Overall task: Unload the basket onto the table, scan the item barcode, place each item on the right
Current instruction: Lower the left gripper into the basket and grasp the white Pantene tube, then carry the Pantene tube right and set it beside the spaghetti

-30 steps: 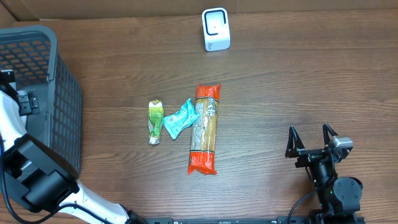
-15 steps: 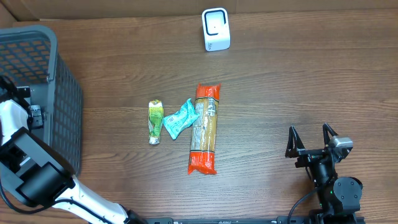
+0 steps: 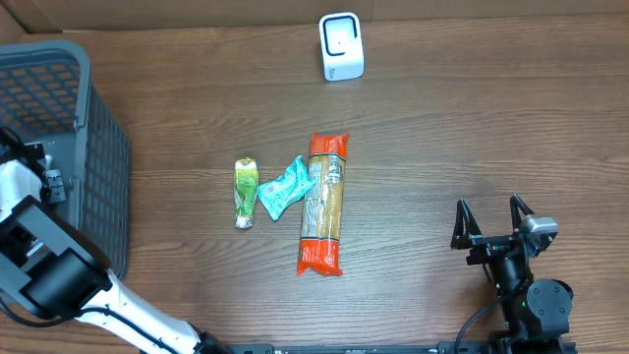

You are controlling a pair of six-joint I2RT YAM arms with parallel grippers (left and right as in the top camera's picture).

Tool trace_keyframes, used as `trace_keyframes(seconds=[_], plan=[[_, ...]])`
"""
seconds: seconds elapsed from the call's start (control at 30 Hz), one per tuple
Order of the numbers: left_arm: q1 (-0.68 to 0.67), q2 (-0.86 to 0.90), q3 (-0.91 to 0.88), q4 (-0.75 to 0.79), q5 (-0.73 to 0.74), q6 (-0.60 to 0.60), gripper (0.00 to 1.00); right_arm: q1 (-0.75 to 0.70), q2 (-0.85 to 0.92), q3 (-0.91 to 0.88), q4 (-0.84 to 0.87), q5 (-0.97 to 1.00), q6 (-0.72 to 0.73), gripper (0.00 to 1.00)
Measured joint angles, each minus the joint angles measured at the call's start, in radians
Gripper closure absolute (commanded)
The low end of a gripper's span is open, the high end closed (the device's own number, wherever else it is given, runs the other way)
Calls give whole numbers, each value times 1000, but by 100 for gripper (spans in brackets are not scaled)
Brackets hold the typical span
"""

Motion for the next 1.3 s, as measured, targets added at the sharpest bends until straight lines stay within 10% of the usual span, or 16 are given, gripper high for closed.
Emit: trace_keyframes(seconds=[0.6,1.3], plan=[[-86,-43,98,-260,2,-253,96,0,0,0,-1,0,0,0],[-526,-785,267,-380,153,-519,96,0,0,0,0,0,0,0]])
